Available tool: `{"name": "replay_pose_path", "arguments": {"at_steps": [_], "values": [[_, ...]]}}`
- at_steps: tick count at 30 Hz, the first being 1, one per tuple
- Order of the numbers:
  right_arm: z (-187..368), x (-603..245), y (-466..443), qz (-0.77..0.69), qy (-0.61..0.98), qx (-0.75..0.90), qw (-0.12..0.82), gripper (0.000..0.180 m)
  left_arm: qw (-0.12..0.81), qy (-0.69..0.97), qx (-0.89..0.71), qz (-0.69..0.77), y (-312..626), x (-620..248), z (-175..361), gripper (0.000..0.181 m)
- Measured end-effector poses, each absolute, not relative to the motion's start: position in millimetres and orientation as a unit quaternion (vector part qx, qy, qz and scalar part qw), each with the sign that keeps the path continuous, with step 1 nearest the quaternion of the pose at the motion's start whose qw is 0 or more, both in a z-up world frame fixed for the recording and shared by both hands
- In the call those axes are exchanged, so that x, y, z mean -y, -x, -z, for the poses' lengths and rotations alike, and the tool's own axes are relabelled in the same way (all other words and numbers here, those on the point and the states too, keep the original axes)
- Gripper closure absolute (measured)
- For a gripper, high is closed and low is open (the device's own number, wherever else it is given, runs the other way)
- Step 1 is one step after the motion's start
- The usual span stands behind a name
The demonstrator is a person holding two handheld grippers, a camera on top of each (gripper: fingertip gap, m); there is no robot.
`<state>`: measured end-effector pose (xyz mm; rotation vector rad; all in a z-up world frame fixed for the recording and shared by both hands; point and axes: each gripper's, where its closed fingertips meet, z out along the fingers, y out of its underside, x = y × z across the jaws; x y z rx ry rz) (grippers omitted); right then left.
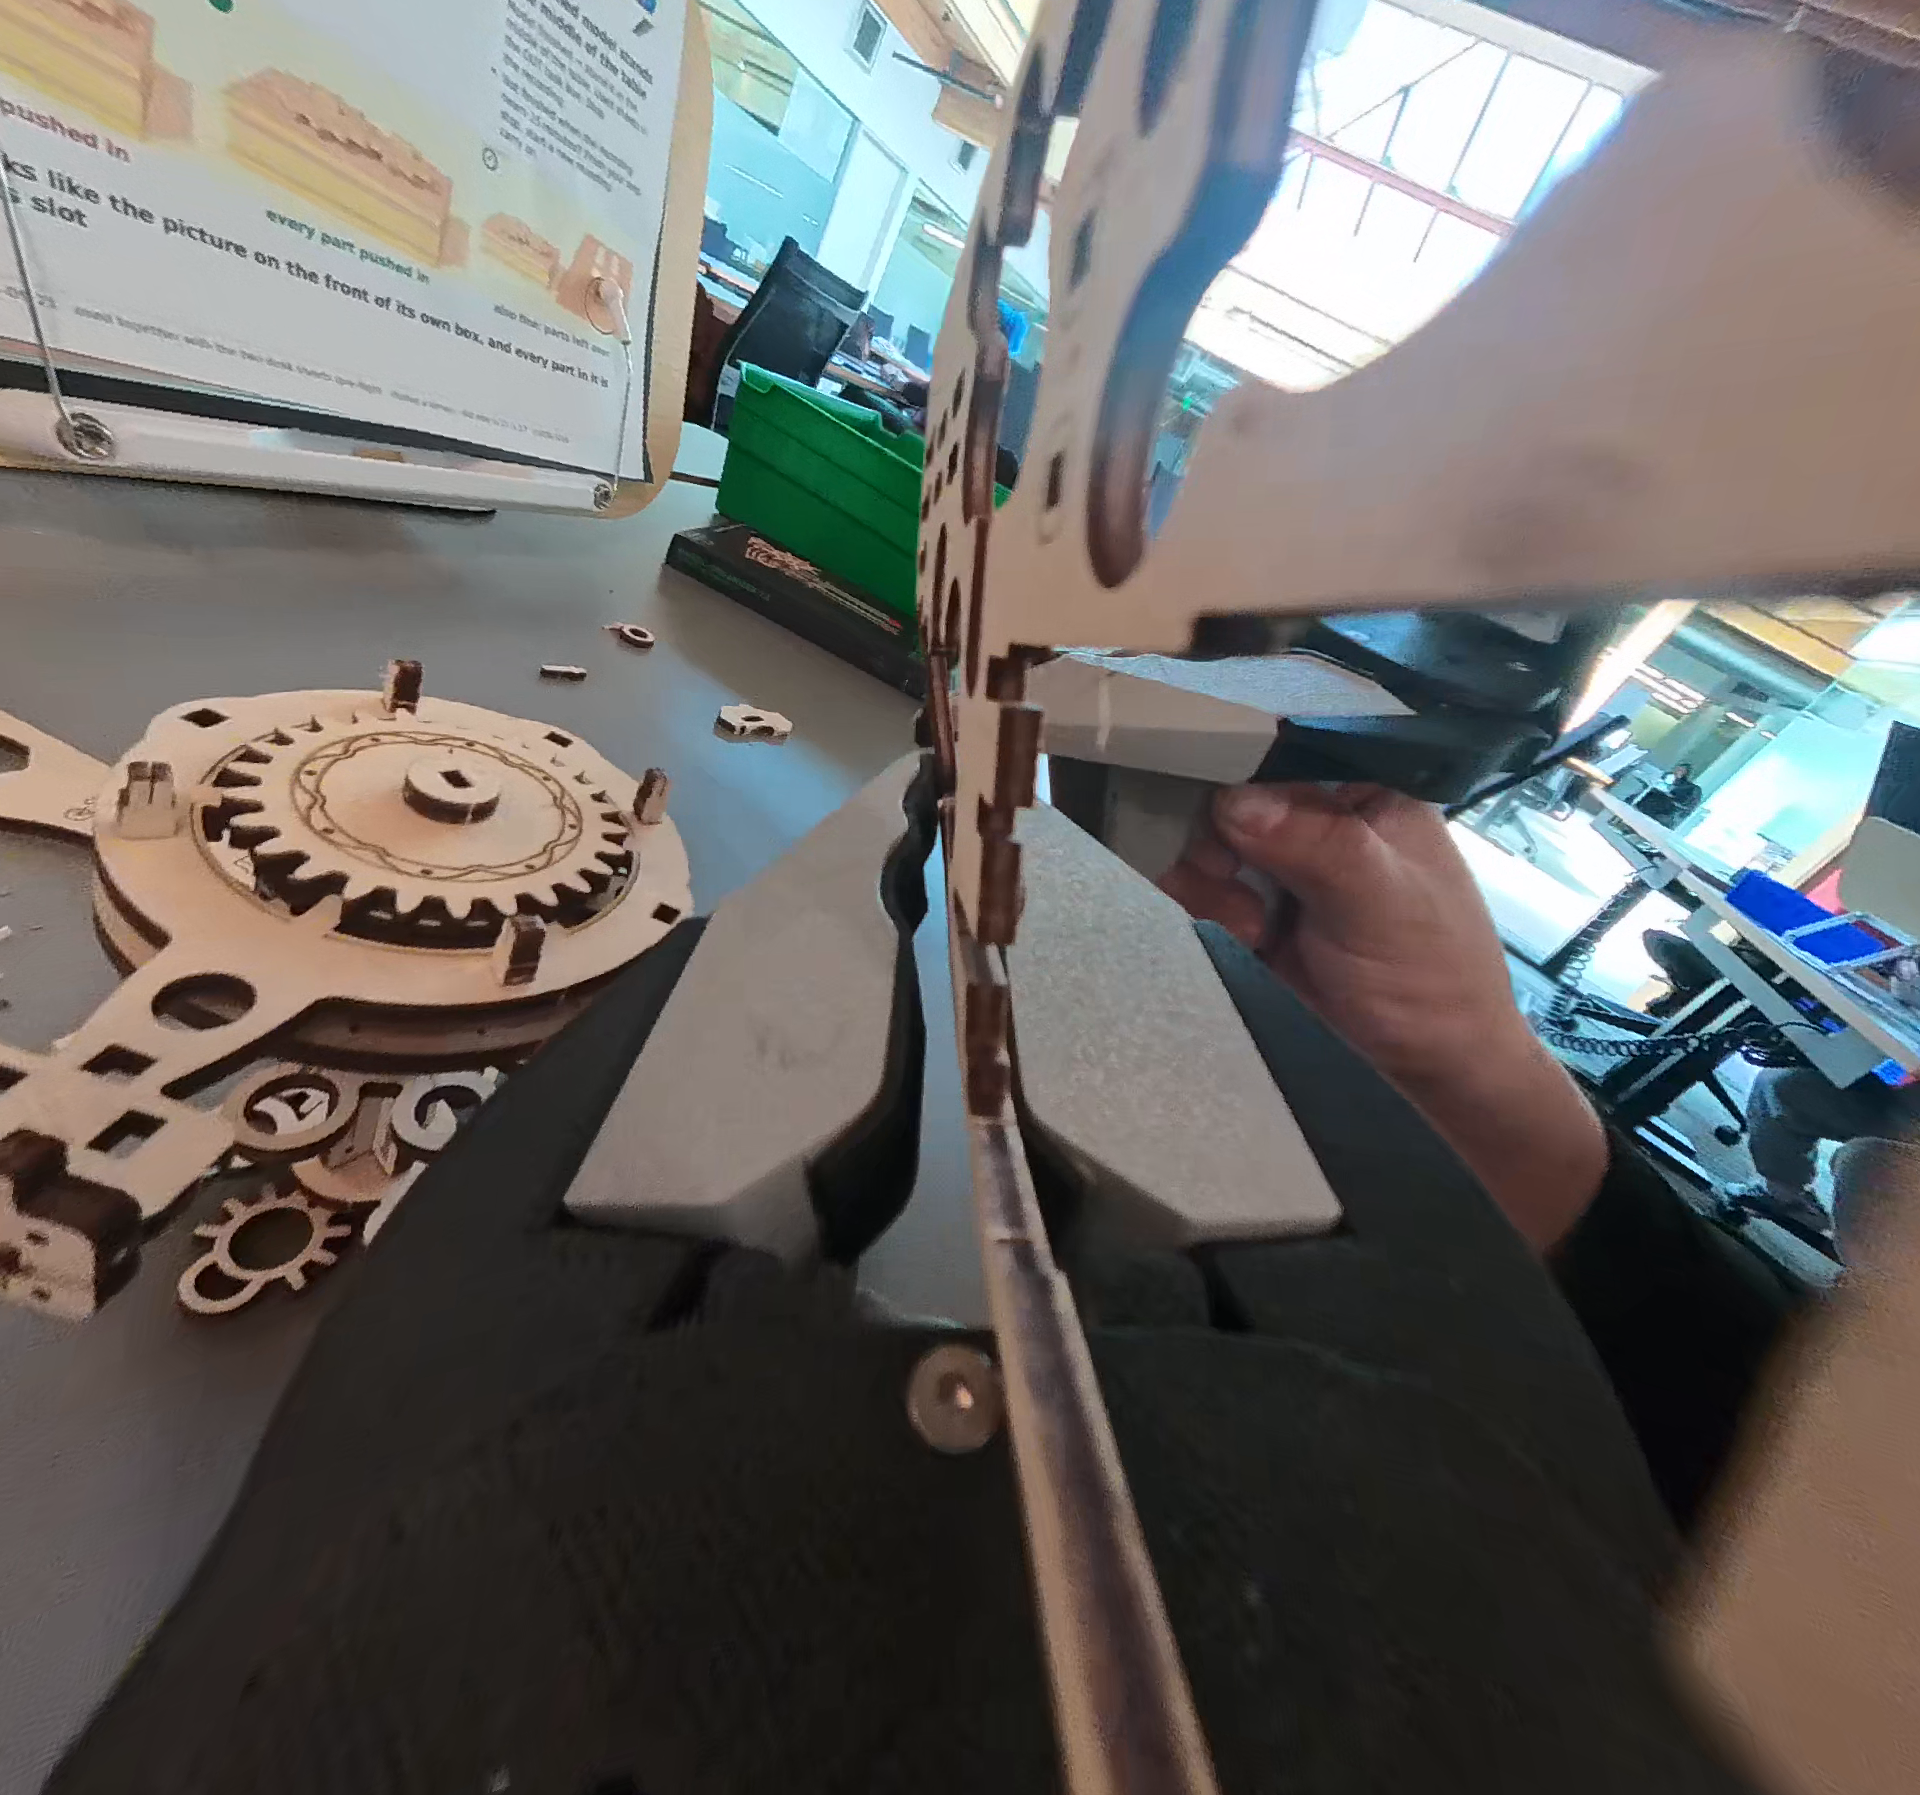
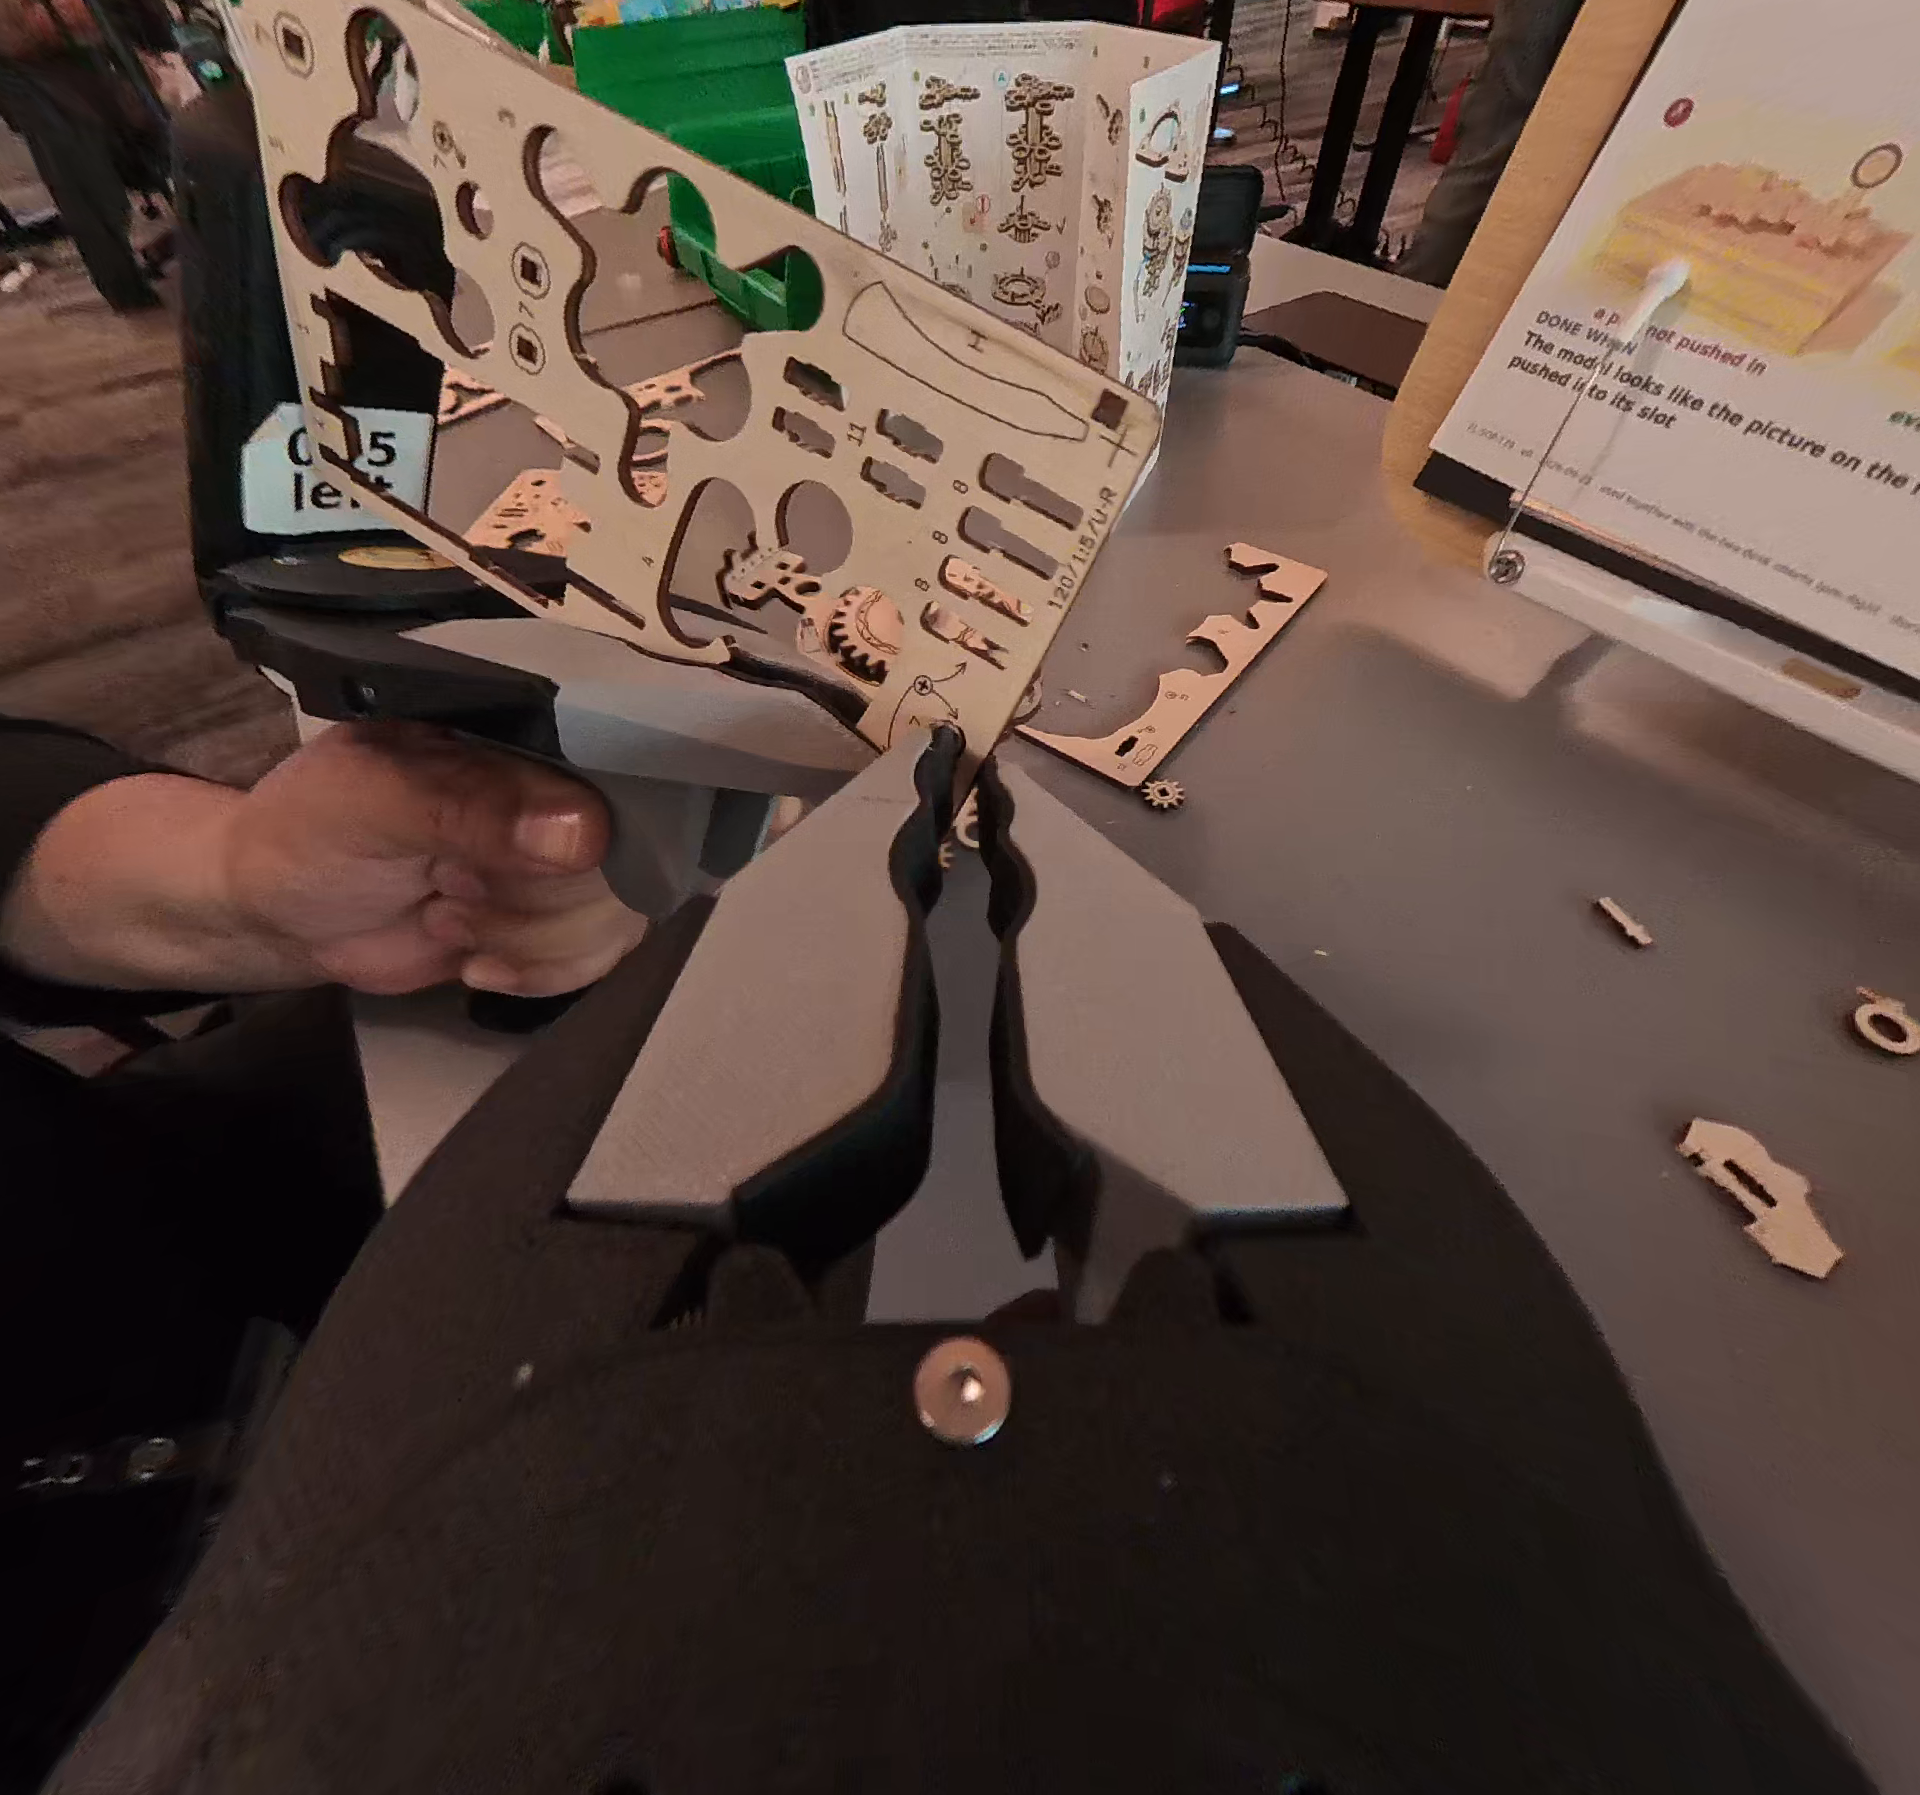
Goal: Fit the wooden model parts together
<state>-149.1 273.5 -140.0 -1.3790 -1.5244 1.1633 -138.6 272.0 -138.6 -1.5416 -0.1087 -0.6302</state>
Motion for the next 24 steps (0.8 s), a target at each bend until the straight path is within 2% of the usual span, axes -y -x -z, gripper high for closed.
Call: {"name": "replay_pose_path", "arguments": {"at_steps": [3, 4, 6, 7, 11, 18, 24], "values": [[131, -269, 146, -0.494, 0.499, 0.6, 0.384, 0.177, 0.684, 0.672, 0.033, 0.283, 136, -269, 133, 0.179], [127, -265, 141, -0.555, 0.488, 0.588, 0.329, 0.176, 0.689, 0.664, 0.016, 0.29, 132, -265, 130, 0.181], [121, -257, 126, -0.671, 0.467, 0.559, 0.139, 0.178, 0.679, 0.653, -0.025, 0.335, 115, -260, 126, 0.181], [124, -258, 123, -0.684, 0.46, 0.558, 0.1, 0.178, 0.668, 0.659, -0.029, 0.344, 112, -262, 129, 0.18], [126, -260, 124, -0.624, 0.442, 0.619, 0.181, 0.178, 0.656, 0.659, -0.022, 0.367, 113, -264, 131, 0.181], [134, -264, 117, -0.522, 0.456, 0.702, 0.164, 0.176, 0.655, 0.683, -0.042, 0.321, 106, -265, 136, 0.181], [137, -266, 115, -0.418, 0.425, 0.753, 0.28, 0.175, 0.651, 0.686, -0.04, 0.322, 107, -266, 137, 0.181]]}}
